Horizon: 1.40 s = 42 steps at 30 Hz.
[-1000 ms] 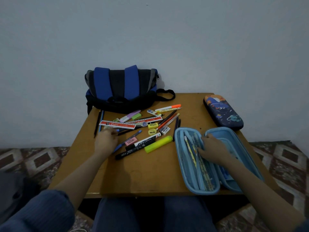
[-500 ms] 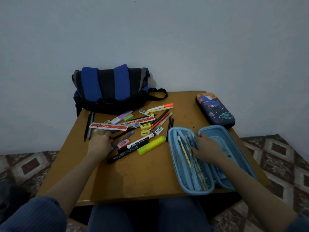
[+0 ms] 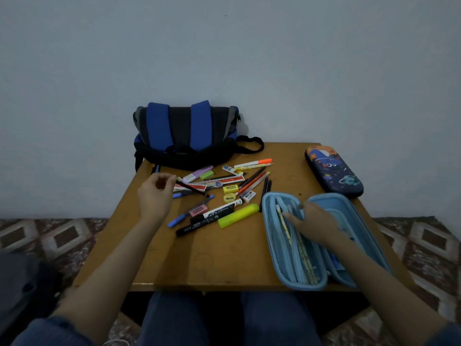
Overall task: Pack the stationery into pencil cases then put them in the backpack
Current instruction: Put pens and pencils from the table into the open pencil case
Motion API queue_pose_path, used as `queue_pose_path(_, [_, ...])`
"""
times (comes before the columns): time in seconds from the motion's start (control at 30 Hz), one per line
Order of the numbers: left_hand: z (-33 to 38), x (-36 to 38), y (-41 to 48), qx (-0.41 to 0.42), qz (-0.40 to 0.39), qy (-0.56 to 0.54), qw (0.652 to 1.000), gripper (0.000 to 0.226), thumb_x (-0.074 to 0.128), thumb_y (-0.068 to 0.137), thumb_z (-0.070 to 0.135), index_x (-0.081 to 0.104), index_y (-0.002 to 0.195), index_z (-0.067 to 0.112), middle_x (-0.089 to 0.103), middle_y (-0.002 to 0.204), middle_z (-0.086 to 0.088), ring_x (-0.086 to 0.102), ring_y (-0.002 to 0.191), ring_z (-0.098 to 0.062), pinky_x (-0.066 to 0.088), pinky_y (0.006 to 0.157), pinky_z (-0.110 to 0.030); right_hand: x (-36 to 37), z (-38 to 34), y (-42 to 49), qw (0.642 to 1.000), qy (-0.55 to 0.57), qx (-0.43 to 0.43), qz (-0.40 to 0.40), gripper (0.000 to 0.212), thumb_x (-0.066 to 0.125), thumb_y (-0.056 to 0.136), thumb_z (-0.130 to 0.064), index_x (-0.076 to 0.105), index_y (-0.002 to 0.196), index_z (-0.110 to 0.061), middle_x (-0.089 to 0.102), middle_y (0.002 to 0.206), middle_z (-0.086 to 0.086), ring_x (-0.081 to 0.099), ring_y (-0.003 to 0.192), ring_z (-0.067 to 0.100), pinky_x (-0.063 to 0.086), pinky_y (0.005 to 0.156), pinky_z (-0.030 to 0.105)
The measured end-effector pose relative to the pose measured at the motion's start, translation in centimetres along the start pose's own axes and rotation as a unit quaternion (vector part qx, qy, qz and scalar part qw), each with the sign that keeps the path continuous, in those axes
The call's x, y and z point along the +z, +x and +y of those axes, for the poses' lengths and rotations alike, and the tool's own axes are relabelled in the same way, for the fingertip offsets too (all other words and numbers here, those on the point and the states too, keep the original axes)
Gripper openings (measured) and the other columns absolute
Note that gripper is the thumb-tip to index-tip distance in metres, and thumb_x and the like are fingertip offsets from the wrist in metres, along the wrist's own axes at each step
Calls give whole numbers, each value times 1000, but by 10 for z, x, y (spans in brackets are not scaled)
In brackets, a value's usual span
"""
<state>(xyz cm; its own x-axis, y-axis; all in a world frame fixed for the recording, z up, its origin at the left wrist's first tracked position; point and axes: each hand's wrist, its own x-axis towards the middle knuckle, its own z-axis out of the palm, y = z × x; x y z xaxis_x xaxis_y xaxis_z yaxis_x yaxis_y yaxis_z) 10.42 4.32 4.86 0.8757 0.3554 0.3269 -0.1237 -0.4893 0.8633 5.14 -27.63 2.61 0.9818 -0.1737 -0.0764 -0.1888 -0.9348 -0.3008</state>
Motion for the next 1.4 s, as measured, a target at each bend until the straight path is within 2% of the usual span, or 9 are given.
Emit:
queue_pose_path(0.1, [23, 0, -2, 33, 35, -41, 998, 13, 59, 90, 24, 63, 90, 11, 60, 82, -1, 55, 79, -13, 40, 63, -12, -2, -7, -2, 1000, -7, -6, 0, 39, 56, 85, -52, 45, 88, -15, 47, 97, 8, 47, 75, 19, 39, 62, 27])
queue_pose_path(0.2, [49, 4, -7, 74, 47, -62, 994, 10, 61, 89, 24, 64, 91, 14, 61, 81, 4, 55, 73, -5, 41, 64, -6, -2, -8, -9, 1000, 17, -10, -12, 32, 61, 84, -33, 35, 67, -22, 46, 102, 9, 51, 88, 22, 45, 76, 32])
queue_pose_path(0.33, [77, 19, -20, 64, 18, -119, 991, 8, 63, 87, 24, 65, 87, 16, 62, 77, 6, 59, 72, -5, 48, 68, -14, -3, -6, -12, 998, 67, -9, 3, 17, 59, 87, -22, 55, 77, -9, 54, 98, 5, 47, 120, 26, 44, 87, 34])
queue_pose_path(0.43, [88, 44, -34, -5, -31, -188, 982, 10, 63, 87, 22, 66, 88, 13, 66, 79, -3, 63, 73, -13, 52, 66, -18, -7, -5, -11, 995, 103, -11, 8, 19, 59, 85, -13, 66, 79, 3, 55, 70, 4, 60, 98, 31, 42, 69, 26])
queue_pose_path(0.67, [82, 107, -65, -101, -110, -206, 967, 11, 62, 88, 14, 65, 87, 3, 64, 73, -5, 64, 63, -13, 54, 58, -15, -7, 2, -2, 993, 117, -20, -8, 22, 61, 84, -11, 57, 63, -8, 61, 69, 9, 47, 54, 11, 33, 45, 17])
queue_pose_path(0.87, [74, 140, -77, -168, -187, -151, 956, 16, 66, 85, 10, 55, 96, 6, 61, 74, -6, 63, 57, -13, 58, 66, -34, -8, 2, -1, 992, 122, -12, -17, 29, 62, 85, -15, 53, 58, -13, 65, 75, 11, 56, 70, 17, 41, 58, 22])
queue_pose_path(1.0, [77, 154, -95, -54, -238, -17, 969, 21, 71, 80, 14, 54, 91, 9, 58, 74, 0, 60, 64, -12, 53, 61, -23, -9, 5, -1, 991, 134, -7, -15, 31, 63, 84, -16, 51, 56, -16, 63, 76, 7, 54, 71, 15, 40, 64, 22])
queue_pose_path(1.2, [72, 151, -99, 61, -405, 156, 899, 22, 59, 88, 9, 70, 107, 6, 70, 105, -7, 64, 88, -16, 45, 71, -16, -10, 6, -4, 989, 150, -10, -6, 25, 62, 87, -19, 68, 76, 3, 61, 70, 6, 52, 59, 15, 39, 53, 24])
queue_pose_path(1.4, [74, 147, -109, -69, -436, 67, 895, 19, 55, 93, 11, 70, 90, 0, 71, 90, -17, 66, 72, -22, 57, 79, -35, -8, 20, -3, 990, 130, 13, 52, 24, 60, 86, -13, 67, 92, 9, 70, 94, 21, 65, 89, 32, 54, 75, 37])
